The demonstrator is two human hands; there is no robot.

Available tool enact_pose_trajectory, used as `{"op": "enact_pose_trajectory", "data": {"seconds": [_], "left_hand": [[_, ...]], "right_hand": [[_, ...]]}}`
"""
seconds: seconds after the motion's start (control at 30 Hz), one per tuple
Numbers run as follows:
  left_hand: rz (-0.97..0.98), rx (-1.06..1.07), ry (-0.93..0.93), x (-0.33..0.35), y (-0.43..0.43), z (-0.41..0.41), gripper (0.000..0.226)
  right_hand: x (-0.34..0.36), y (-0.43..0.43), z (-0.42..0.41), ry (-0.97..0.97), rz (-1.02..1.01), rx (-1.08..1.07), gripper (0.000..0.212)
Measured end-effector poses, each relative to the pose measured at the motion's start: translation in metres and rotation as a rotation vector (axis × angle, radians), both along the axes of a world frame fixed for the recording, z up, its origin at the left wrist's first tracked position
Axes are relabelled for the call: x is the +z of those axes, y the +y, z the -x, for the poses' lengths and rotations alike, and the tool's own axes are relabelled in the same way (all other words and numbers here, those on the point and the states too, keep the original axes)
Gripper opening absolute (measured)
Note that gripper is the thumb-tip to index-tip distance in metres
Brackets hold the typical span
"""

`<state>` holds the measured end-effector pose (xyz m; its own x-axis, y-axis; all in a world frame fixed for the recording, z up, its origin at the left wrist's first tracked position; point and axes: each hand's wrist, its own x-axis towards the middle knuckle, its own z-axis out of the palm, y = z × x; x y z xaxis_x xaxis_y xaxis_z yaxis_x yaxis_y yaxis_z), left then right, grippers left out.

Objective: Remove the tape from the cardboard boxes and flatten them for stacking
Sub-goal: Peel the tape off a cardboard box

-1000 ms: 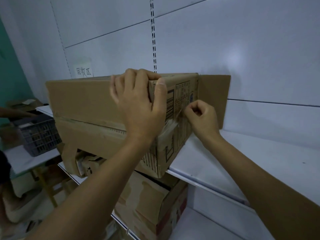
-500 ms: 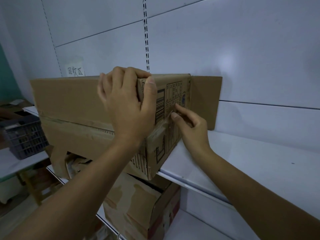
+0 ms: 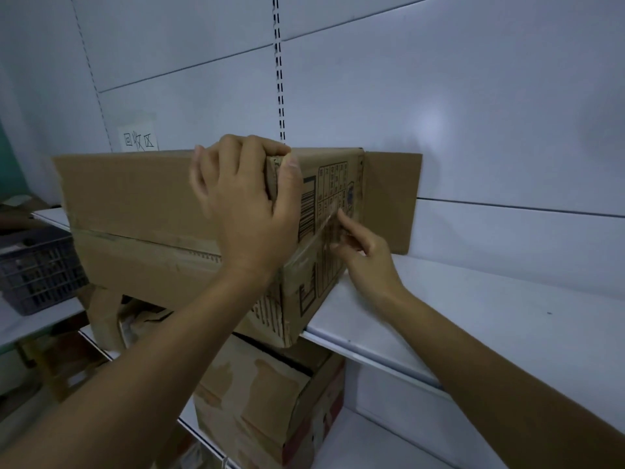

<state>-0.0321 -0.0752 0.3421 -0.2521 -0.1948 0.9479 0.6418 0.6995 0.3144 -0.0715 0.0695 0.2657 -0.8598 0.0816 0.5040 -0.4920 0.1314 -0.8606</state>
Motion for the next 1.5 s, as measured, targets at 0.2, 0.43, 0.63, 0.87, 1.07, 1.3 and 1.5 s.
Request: {"op": "enact_pose_trajectory", "data": {"seconds": [0.2, 0.43, 0.63, 0.87, 1.07, 1.3, 1.5], "left_hand": [[-0.007, -0.002, 0.01, 0.0, 0.0, 0.001, 0.031], [-0.006, 0.022, -0.002, 0.001, 0.001, 0.002, 0.032], [-0.024, 0.021, 0.008, 0.001, 0.002, 0.005, 0.033], [-0.027, 0.025, 0.031, -0.002, 0.002, 0.008, 0.032], [-0.034, -0.006, 0.031, -0.002, 0.004, 0.01, 0.03], [-0.033, -0.002, 0.035, -0.001, 0.003, 0.011, 0.032], [-0.04, -0.007, 0.03, -0.002, 0.006, 0.012, 0.033]], "right_hand": [[0.006, -0.001, -0.001, 0.125, 0.039, -0.126, 0.027], [0.019, 0.005, 0.017, 0.225, -0.232, -0.411, 0.007], [0.029, 0.018, 0.019, 0.365, -0.718, -0.521, 0.006], [0.023, 0.006, 0.014, 0.318, -0.576, -0.388, 0.003], [0.0, -0.014, 0.005, 0.285, -0.435, -0.368, 0.052], [0.007, -0.015, 0.005, 0.306, -0.181, -0.411, 0.022], [0.022, -0.008, 0.019, 0.23, -0.104, -0.407, 0.008]]}}
